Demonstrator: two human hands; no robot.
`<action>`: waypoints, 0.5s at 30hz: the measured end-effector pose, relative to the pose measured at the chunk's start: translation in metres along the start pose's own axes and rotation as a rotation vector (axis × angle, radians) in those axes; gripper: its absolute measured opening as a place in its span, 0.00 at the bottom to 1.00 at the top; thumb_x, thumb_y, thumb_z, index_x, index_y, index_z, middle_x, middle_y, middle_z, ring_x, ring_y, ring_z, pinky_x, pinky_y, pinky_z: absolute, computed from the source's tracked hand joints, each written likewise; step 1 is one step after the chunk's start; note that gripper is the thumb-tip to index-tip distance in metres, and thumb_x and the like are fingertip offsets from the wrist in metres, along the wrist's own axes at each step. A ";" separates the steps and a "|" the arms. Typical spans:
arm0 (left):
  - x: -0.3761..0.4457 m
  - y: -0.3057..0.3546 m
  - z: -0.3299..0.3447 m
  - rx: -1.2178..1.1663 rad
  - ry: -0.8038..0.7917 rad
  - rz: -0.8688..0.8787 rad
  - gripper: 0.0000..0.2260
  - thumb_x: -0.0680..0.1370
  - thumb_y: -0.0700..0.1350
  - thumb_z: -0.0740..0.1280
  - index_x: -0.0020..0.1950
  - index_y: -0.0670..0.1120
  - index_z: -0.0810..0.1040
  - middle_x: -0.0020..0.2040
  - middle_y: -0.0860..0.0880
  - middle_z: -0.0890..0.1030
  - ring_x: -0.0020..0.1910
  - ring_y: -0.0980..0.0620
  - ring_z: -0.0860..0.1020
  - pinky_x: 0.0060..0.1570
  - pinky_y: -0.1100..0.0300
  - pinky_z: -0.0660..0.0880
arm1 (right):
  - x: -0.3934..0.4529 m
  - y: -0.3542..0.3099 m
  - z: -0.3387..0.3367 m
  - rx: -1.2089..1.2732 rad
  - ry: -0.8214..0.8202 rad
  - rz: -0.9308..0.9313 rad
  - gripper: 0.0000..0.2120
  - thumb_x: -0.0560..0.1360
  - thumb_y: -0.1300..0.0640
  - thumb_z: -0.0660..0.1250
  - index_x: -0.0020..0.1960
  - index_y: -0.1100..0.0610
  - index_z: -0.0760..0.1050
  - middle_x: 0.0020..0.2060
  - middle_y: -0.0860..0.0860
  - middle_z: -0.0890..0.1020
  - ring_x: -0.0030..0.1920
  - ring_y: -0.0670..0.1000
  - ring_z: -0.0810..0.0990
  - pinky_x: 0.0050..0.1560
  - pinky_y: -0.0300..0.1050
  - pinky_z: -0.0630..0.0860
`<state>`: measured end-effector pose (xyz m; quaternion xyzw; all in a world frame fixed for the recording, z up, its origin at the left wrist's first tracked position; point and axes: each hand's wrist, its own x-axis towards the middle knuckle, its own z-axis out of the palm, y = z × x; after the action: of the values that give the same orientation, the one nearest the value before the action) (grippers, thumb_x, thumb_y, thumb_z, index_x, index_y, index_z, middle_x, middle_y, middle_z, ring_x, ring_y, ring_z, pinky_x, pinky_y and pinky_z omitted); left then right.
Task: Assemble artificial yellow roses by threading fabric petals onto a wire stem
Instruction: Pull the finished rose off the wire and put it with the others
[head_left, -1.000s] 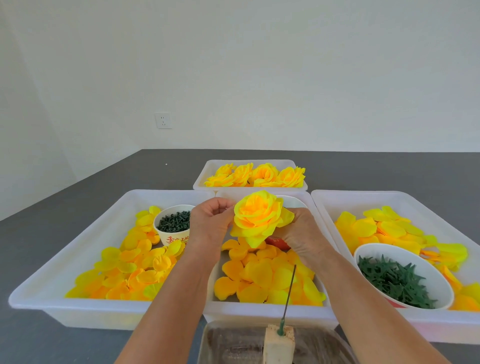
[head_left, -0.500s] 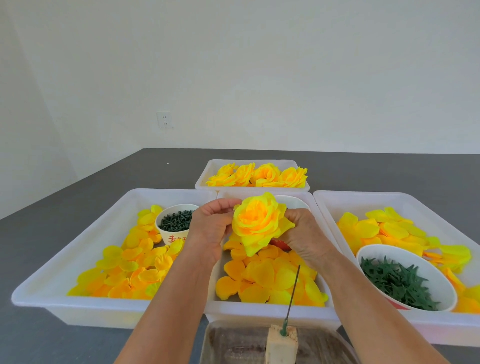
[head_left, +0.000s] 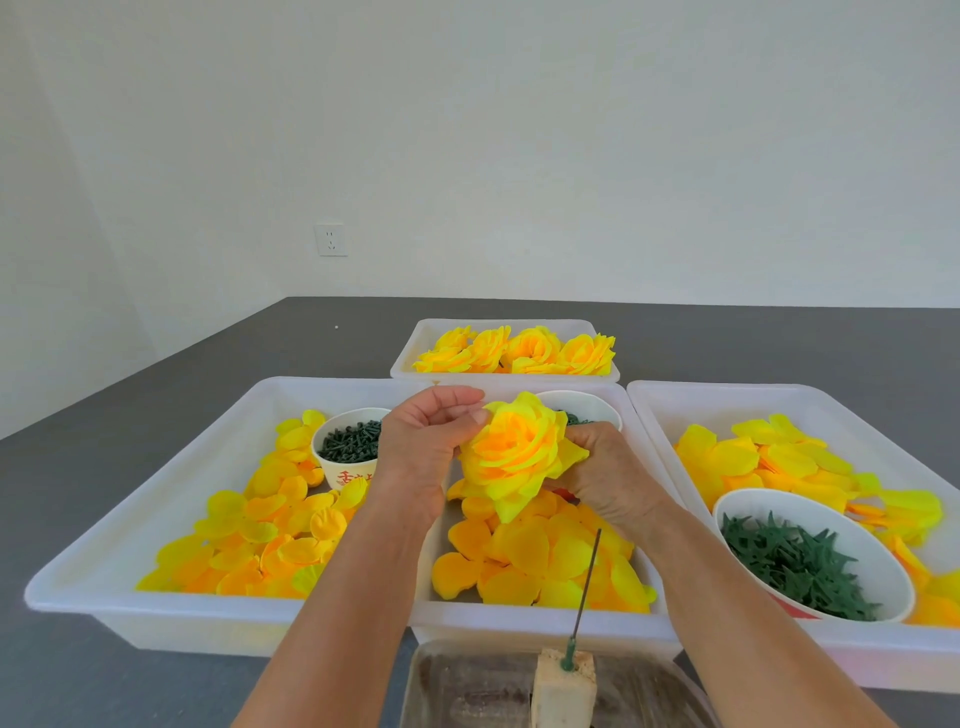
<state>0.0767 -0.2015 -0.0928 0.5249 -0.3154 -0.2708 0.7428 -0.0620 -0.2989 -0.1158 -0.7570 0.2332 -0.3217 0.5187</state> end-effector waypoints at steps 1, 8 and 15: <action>0.000 0.000 0.001 0.012 0.013 0.023 0.09 0.71 0.32 0.69 0.41 0.46 0.81 0.32 0.52 0.83 0.36 0.54 0.79 0.39 0.59 0.75 | 0.001 0.000 0.000 -0.009 0.017 0.005 0.07 0.68 0.64 0.73 0.43 0.53 0.82 0.42 0.50 0.83 0.46 0.51 0.80 0.51 0.46 0.78; -0.001 0.000 0.002 0.023 0.074 0.137 0.08 0.68 0.33 0.72 0.41 0.45 0.80 0.31 0.53 0.82 0.35 0.57 0.80 0.38 0.64 0.77 | 0.002 -0.001 -0.002 0.045 0.074 -0.038 0.08 0.70 0.65 0.72 0.47 0.56 0.81 0.42 0.52 0.85 0.44 0.51 0.83 0.46 0.43 0.80; 0.002 0.002 0.000 -0.218 -0.043 0.034 0.06 0.76 0.33 0.63 0.48 0.41 0.79 0.39 0.47 0.84 0.41 0.52 0.82 0.41 0.60 0.79 | -0.001 -0.006 -0.001 0.150 0.091 -0.105 0.09 0.69 0.67 0.71 0.44 0.55 0.81 0.35 0.43 0.85 0.38 0.41 0.82 0.37 0.31 0.76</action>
<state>0.0778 -0.2027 -0.0908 0.4295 -0.3086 -0.3020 0.7931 -0.0630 -0.2971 -0.1102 -0.7119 0.1920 -0.3991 0.5450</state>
